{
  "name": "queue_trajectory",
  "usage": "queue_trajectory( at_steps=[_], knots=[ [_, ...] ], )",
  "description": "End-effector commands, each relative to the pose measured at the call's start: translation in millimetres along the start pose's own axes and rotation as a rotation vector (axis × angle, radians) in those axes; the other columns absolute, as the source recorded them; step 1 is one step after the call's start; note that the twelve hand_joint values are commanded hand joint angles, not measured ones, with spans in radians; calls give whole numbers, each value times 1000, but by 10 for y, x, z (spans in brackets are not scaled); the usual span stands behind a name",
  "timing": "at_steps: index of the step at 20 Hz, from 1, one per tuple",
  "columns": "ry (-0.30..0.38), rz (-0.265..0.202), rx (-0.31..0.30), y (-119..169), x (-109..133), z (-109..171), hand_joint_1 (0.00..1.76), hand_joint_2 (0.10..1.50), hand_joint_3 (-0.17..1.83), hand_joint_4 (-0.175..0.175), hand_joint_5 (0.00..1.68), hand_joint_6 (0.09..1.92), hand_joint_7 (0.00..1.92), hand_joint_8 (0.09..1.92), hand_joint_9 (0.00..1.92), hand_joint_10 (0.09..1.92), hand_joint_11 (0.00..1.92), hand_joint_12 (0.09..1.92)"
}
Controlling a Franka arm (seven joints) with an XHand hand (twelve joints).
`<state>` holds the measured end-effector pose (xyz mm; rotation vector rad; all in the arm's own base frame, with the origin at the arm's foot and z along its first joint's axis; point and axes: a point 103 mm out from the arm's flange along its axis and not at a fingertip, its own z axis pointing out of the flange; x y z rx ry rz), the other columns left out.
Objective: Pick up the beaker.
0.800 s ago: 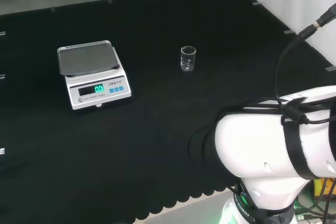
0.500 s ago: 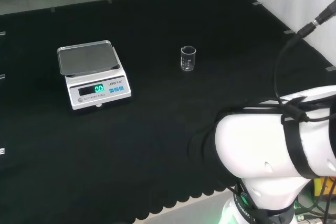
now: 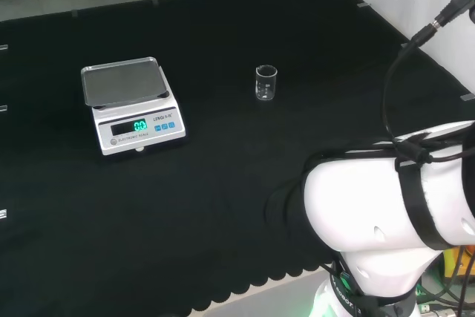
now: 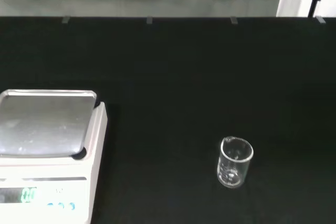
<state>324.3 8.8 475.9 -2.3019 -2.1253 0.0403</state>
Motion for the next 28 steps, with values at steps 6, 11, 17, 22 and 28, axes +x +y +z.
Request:
queue_trajectory(
  at_steps=[6, 11, 17, 22, 28],
  knots=[
    [143, -135, -6, 450, -494, 608, 218, 956, -51, 7, 0, 87, 44, 87, 2, 275, 0, 1280],
    [150, -141, 1, 664, -676, 773, 233, 945, -49, -3, 0, 87, 62, 101, 0, 369, 0, 1312],
    [132, -117, 18, 963, -689, 1033, 244, 932, -37, -2, 0, 87, 3, 341, 0, 436, 0, 1333],
    [111, -94, 23, 1188, -600, 1297, 250, 924, -36, 1, 0, 87, 0, 404, 0, 512, 0, 1358],
    [153, -69, 31, 1421, -597, 1666, 250, 921, -35, -3, 0, 87, 0, 426, 0, 558, 0, 1375]
  ],
)
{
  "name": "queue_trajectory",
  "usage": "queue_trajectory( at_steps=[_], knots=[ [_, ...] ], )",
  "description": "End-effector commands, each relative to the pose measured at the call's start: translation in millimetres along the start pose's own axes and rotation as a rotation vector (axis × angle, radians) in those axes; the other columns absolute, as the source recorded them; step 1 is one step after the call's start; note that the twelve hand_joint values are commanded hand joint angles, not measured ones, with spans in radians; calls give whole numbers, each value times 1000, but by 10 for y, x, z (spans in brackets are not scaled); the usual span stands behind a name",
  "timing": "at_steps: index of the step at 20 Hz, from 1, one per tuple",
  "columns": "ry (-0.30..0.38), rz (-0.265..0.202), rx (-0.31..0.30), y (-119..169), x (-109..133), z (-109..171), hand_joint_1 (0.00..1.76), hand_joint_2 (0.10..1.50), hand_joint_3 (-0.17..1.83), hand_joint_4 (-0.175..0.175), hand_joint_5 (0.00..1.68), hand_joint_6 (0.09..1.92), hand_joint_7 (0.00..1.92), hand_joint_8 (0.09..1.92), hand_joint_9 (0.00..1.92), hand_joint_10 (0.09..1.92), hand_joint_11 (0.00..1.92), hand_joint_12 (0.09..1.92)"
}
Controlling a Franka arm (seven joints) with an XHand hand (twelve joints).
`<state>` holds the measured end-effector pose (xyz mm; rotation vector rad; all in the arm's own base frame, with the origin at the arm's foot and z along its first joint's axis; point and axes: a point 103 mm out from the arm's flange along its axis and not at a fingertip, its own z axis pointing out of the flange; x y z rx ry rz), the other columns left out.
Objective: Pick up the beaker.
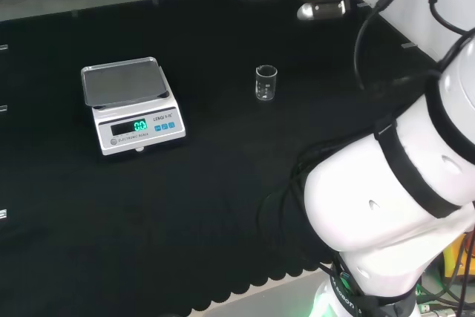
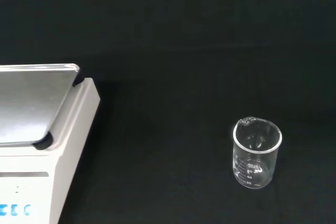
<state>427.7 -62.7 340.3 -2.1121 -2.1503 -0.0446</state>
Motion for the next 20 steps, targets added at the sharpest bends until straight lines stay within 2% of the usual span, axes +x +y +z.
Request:
queue_trajectory(
  at_steps=[1, 9, 20],
  knots=[
    [38, 34, -20, 349, -75, 364, 252, 920, -35, -4, 0, 87, 0, 428, 0, 561, 0, 1377],
    [60, 69, -14, 581, -273, 817, 271, 914, -37, -11, 27, 87, 0, 444, 0, 574, 0, 1394],
    [96, 124, 64, 783, -506, 1347, 282, 910, -37, -15, 44, 87, 0, 452, 0, 587, 0, 1401]
  ],
)
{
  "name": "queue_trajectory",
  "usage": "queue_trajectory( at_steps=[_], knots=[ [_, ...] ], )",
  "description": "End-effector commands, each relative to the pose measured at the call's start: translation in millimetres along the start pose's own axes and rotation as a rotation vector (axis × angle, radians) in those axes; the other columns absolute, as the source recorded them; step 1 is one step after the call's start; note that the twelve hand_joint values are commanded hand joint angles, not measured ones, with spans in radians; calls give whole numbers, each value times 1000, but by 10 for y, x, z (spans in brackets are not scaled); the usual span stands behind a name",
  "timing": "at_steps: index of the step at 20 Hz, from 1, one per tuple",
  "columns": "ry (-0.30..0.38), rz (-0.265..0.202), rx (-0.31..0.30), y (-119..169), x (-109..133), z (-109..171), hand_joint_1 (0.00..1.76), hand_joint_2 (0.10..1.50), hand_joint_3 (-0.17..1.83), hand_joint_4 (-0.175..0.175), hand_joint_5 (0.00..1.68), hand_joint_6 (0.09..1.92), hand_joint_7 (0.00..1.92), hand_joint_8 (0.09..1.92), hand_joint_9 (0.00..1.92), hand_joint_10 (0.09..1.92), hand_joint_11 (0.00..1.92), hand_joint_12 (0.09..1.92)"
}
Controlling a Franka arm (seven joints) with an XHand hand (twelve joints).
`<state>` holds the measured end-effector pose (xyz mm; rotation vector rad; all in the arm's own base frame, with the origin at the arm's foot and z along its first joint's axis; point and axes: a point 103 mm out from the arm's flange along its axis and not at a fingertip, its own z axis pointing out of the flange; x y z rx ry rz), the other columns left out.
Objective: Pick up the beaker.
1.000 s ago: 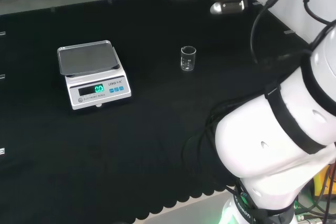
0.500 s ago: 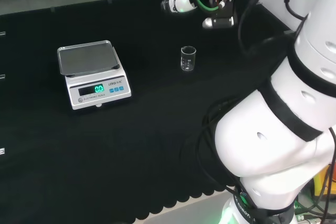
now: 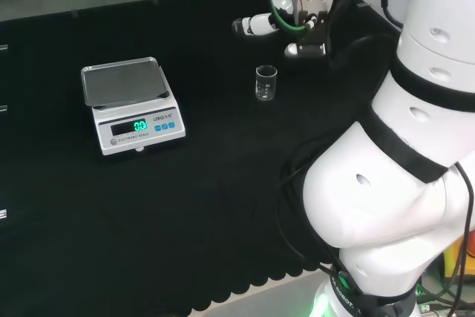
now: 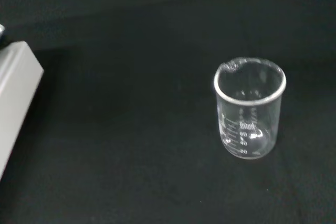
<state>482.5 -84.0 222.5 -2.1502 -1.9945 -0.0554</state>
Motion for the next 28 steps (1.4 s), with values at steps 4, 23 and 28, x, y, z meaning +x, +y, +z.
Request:
queue_trajectory(
  at_steps=[4, 23, 28],
  knots=[
    [38, 46, 52, 270, -224, 415, 285, 909, -37, -16, 47, 87, 0, 454, 0, 590, 0, 1403],
    [92, 80, 189, 496, -366, 1158, 291, 906, -37, -26, 79, 87, 0, 452, 0, 593, 0, 1406],
    [107, 93, 208, 460, -419, 1232, 294, 903, -36, -31, 94, 87, 0, 480, 0, 628, 0, 1439]
  ],
)
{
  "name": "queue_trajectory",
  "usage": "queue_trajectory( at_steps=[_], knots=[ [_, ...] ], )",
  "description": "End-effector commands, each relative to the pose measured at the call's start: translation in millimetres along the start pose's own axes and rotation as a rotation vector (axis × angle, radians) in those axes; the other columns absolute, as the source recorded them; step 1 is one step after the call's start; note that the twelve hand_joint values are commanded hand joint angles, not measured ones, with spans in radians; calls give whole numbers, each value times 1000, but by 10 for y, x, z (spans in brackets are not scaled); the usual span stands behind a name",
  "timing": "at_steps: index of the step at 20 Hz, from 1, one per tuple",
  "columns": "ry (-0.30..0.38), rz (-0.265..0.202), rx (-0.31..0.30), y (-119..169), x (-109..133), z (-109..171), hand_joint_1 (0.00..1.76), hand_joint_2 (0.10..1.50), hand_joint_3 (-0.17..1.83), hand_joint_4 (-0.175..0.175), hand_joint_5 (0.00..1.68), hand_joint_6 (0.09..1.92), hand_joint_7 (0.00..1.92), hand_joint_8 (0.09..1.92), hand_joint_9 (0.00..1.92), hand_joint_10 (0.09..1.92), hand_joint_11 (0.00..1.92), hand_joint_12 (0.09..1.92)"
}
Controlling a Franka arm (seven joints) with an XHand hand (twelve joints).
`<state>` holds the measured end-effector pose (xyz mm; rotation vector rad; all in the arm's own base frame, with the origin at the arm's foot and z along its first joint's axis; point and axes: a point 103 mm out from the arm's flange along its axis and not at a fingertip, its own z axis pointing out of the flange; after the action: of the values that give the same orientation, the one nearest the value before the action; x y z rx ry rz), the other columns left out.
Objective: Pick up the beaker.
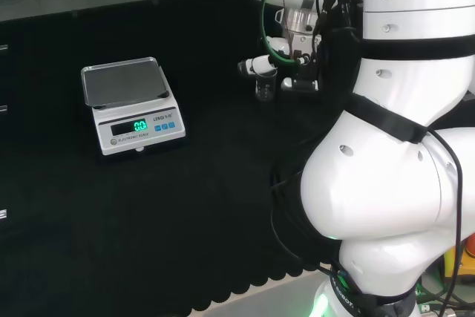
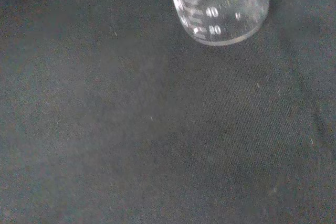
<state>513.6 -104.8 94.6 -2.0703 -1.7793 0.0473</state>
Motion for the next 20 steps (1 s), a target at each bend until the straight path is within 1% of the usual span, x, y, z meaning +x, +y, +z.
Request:
queue_trajectory(
  at_steps=[1, 5, 7, 10, 13, 17, 18, 20],
  knots=[
    [13, 8, 17, -12, -39, 60, 299, 902, -36, -33, 103, 87, 0, 505, 0, 669, 2, 1456],
    [-19, 11, 19, -7, -28, 64, 357, 896, -34, -44, 149, 87, 4, 676, 20, 843, 115, 1451],
    [-31, 16, 31, 10, -18, 75, 381, 890, -36, -51, 175, 87, 28, 745, 65, 877, 180, 1435],
    [-50, 23, 41, 38, -2, 90, 412, 882, -38, -63, 218, 87, 81, 808, 158, 877, 265, 1403],
    [-78, 30, 42, 69, 20, 94, 460, 880, -40, -76, 284, 87, 181, 844, 326, 836, 378, 1353],
    [-106, 41, 37, 97, 29, 76, 546, 890, -40, -92, 406, 87, 346, 875, 584, 759, 594, 1256],
    [-109, 41, 29, 100, 29, 68, 576, 894, -39, -99, 436, 95, 390, 887, 656, 741, 679, 1209],
    [-123, 44, 11, 105, 28, 55, 665, 911, -35, -122, 495, 156, 493, 923, 838, 685, 938, 1046]
  ],
)
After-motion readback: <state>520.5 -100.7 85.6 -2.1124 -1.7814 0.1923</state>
